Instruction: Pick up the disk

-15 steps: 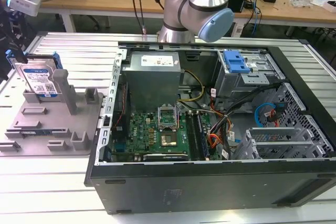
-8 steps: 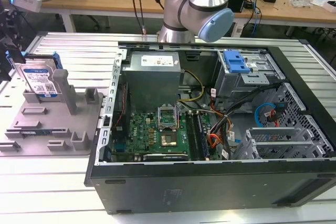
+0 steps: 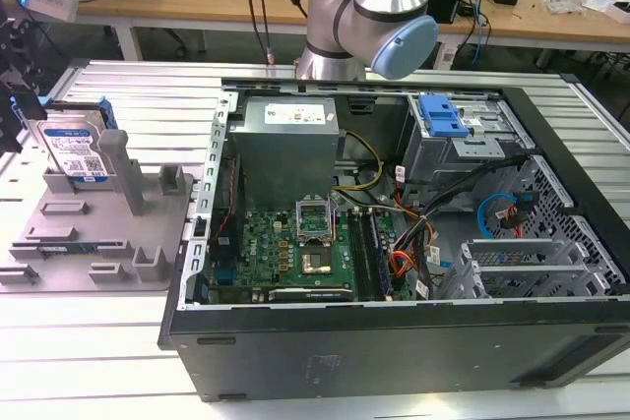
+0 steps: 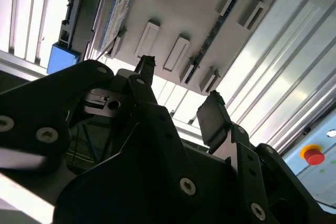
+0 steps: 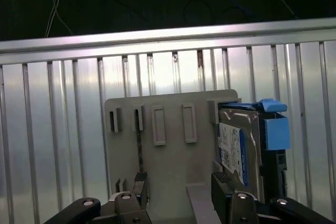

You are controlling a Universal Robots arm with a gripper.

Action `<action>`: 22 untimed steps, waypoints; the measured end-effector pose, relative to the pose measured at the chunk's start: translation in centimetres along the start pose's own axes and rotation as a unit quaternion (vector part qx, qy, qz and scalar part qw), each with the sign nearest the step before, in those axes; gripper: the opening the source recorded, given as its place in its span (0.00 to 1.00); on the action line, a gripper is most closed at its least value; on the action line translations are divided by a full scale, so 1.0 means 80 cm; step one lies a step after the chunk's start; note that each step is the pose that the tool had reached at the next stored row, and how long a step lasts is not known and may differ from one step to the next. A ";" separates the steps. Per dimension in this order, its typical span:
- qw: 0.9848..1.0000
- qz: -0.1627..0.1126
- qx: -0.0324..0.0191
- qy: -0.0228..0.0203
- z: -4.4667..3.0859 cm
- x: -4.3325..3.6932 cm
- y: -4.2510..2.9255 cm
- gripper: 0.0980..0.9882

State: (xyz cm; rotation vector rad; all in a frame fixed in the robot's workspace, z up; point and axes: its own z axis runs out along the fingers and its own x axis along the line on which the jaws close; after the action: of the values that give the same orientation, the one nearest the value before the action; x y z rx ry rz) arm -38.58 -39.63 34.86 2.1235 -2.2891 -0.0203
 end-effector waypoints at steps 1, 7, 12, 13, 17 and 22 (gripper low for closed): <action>1.000 0.000 0.000 0.000 -0.0001 0.000 0.0000 0.56; 1.000 0.000 0.000 0.001 0.0004 -0.023 0.0205 0.56; 1.000 0.000 0.000 0.003 0.0007 -0.050 0.0370 0.56; 1.000 0.000 0.000 0.004 0.0008 -0.057 0.0394 0.56; 1.000 0.000 0.000 0.005 0.0009 -0.086 0.0428 0.56; 1.000 -0.001 0.001 0.009 0.0014 -0.097 0.0454 0.56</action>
State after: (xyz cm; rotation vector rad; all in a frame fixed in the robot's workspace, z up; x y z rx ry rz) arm -41.62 -31.60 34.79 2.1175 -2.2789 -0.0008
